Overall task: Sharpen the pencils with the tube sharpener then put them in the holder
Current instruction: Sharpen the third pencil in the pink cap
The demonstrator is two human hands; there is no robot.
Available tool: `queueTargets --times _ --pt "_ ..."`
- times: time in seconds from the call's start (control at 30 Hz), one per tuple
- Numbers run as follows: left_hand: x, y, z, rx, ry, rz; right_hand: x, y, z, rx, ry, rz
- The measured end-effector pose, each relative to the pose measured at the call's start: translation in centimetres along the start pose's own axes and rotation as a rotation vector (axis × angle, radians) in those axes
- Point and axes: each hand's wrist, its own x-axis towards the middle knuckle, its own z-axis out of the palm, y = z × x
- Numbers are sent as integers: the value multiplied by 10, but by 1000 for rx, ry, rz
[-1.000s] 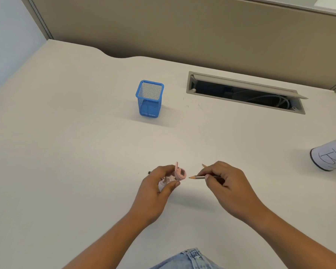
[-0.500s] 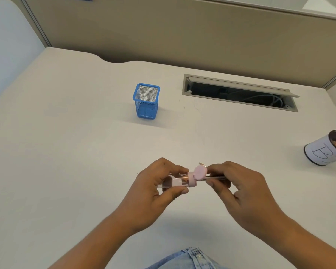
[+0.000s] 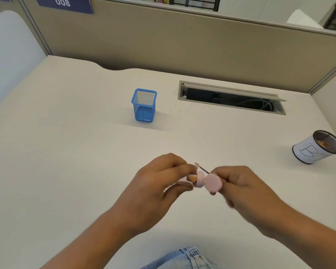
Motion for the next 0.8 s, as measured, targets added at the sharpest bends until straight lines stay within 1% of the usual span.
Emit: queueTargets --times 0.03,0.07,0.1,0.13,0.2,0.27,0.37,0.4,0.43,0.5,0.53,0.6,0.63,0.67,0.7,0.73,0.77,0.8 --pt "0 -1 0 60 -27 53 1 -1 -1 233 -93 210" --pt "-1 -1 0 78 -57 75 2 0 -2 356 -142 330" --pt "-1 -1 0 61 -74 62 1 2 -3 390 -169 384" --pt "-1 -1 -1 31 -77 36 1 3 -4 379 -166 384" --pt "0 0 -3 -25 -68 -33 0 4 -1 239 -112 232" --pt "0 1 -3 -86 -50 -104 0 4 -2 24 -19 12" --pt "-1 3 -4 -187 -17 -209 2 9 -12 -470 132 -458" --pt "-1 4 -4 -220 -9 -238 2 9 -14 -634 169 -585" --pt "-1 5 -4 -256 -4 -265 2 9 -16 -759 202 -664" --pt "0 6 -4 -335 0 -296 5 13 -15 -892 294 -734" --pt "1 8 -4 -360 2 -298 6 12 -14 -910 329 -754" --pt "3 10 -3 -344 31 -265 5 10 -11 -858 333 -758" --pt "4 10 -1 -317 54 -232 3 7 -9 -797 310 -725" --pt "4 9 -1 -286 74 -192 1 4 -6 -715 278 -643" --pt "5 8 0 -249 90 -147 -1 2 -4 -600 232 -523" --pt "5 6 1 -208 100 -97 -1 -1 -3 -435 169 -359" --pt "4 4 3 -170 98 -54 -1 -4 -3 -187 103 -144" --pt "3 2 4 -141 84 -24 -1 -8 -4 70 1 93"
